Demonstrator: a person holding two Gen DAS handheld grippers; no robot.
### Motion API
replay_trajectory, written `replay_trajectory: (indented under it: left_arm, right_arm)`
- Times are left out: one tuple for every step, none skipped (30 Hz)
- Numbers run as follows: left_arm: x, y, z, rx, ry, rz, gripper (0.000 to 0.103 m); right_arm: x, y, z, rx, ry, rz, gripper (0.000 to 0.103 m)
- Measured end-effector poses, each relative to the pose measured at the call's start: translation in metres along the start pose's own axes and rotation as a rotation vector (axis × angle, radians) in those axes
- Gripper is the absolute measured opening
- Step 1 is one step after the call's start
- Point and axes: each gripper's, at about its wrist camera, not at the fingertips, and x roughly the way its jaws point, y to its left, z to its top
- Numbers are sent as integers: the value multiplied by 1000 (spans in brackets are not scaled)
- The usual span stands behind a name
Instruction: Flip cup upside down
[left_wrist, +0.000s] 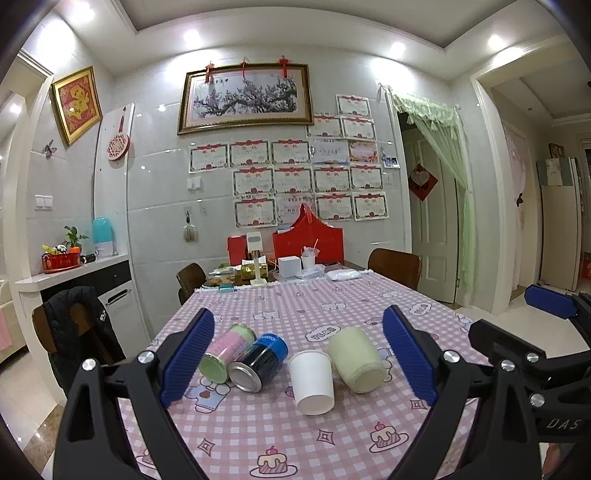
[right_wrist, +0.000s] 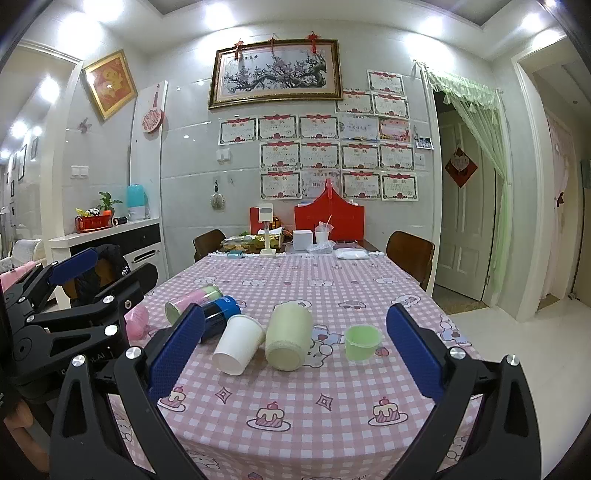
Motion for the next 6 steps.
replay_trajectory:
  left_arm:
    - [2,0,-2,-1,6,-2,91]
    - [4,-1,-3,-2,13,-5,91]
    - [7,-2,-5,-2,21,-8,91]
    - [10,-3,-7,-2,29,-12,91]
    - [14,-4,-8,-1,36,-14,91]
    - [18,-6,-11,2,48,-15,91]
  right_arm:
    - [2,-1,-2,2,5,-1,95]
    - [3,-2,-2,5,9,-2,95]
    - [5,-3,-3,6,14,-4,95]
    - [7,-4,-5,6,18,-6,95]
    - [9,-6,-7,5,26,-13,95]
    - [13,-7,-10,5,35,-21,95]
